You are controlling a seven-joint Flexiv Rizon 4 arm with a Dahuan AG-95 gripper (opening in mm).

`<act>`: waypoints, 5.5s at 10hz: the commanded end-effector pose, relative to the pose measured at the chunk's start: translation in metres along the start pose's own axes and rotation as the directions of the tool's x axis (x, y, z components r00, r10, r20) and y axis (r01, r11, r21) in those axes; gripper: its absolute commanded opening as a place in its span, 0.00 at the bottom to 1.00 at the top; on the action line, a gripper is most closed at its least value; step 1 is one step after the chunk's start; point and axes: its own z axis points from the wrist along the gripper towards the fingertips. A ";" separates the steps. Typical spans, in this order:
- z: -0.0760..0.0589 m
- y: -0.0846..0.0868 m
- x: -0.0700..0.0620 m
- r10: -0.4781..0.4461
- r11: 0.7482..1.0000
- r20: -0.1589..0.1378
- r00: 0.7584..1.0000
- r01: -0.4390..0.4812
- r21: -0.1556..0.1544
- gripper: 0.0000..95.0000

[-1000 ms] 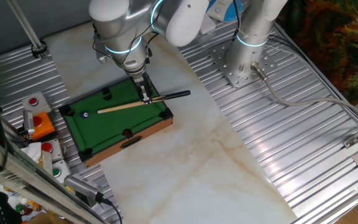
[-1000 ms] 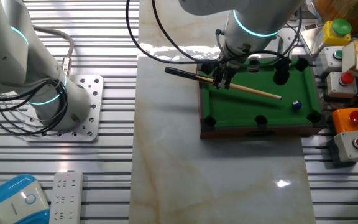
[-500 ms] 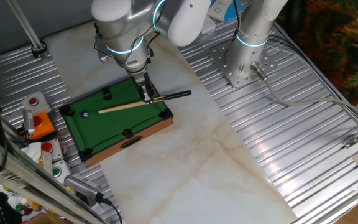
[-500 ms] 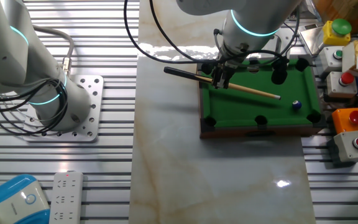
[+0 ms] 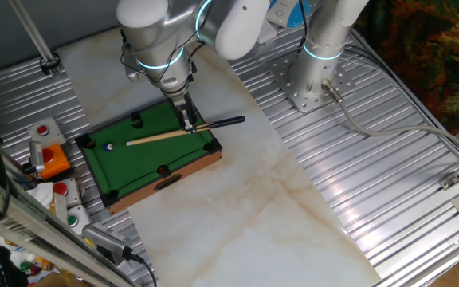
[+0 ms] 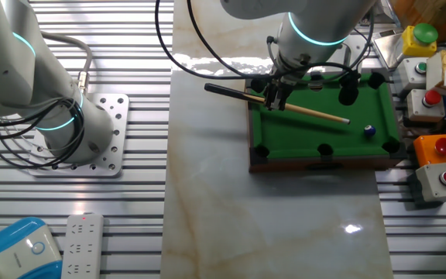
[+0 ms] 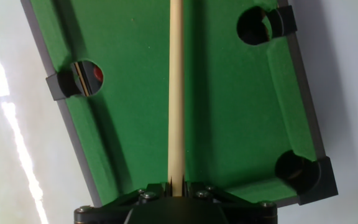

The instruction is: Hit the pool ball

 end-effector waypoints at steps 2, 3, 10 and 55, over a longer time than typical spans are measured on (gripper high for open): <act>0.000 0.000 0.000 -0.003 1.000 -0.001 1.000 0.003 0.000 0.00; 0.000 0.000 0.000 -0.004 1.000 -0.001 1.000 0.004 0.001 0.00; 0.002 0.000 -0.001 -0.008 1.000 -0.002 1.000 0.008 -0.003 0.00; -0.009 -0.005 -0.085 -0.255 0.965 0.074 0.964 0.249 0.083 0.00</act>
